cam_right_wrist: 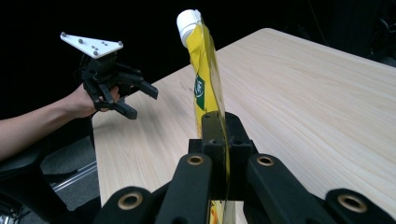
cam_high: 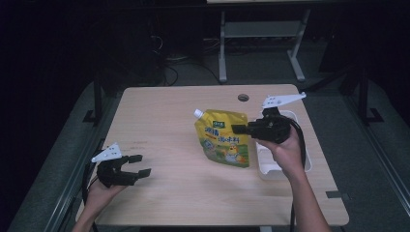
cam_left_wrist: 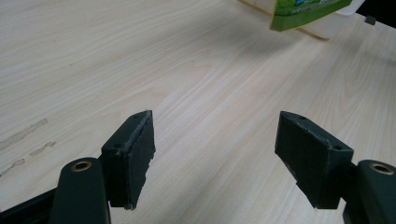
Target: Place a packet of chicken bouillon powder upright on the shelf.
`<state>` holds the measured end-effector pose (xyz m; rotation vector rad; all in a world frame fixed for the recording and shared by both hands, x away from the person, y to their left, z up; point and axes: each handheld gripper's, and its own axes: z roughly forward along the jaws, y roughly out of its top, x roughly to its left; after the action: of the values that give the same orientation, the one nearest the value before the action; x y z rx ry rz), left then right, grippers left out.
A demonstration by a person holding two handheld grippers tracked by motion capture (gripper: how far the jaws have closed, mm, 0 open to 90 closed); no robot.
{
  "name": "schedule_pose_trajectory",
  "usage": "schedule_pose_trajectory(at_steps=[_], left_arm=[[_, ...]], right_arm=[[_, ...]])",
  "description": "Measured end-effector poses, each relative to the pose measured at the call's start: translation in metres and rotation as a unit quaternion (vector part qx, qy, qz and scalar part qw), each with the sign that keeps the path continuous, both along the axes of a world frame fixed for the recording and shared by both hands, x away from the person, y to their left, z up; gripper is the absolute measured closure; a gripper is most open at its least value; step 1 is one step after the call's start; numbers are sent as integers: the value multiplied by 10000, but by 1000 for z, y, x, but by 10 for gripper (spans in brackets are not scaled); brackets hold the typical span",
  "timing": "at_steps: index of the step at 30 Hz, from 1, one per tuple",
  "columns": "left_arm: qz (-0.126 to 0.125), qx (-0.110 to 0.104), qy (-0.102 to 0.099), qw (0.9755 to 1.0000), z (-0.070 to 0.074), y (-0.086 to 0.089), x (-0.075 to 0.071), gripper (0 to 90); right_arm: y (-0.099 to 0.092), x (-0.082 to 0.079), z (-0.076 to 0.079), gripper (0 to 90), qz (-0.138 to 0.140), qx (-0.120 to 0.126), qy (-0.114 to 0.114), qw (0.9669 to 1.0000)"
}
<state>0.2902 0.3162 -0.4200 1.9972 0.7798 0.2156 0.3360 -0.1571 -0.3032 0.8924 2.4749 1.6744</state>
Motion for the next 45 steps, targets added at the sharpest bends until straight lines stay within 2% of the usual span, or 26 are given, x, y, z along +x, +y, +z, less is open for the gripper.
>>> schedule_pose_trajectory(at_steps=[27, 45], left_arm=[[-20, 39, -1, 10000, -2, 0, 0, 273], [15, -6, 7, 10000, -3, 1, 1, 273]], right_arm=[[-52, -12, 23, 897, -492, 51, -135, 9987], [-100, -25, 34, 897, -995, 37, -208, 9948]])
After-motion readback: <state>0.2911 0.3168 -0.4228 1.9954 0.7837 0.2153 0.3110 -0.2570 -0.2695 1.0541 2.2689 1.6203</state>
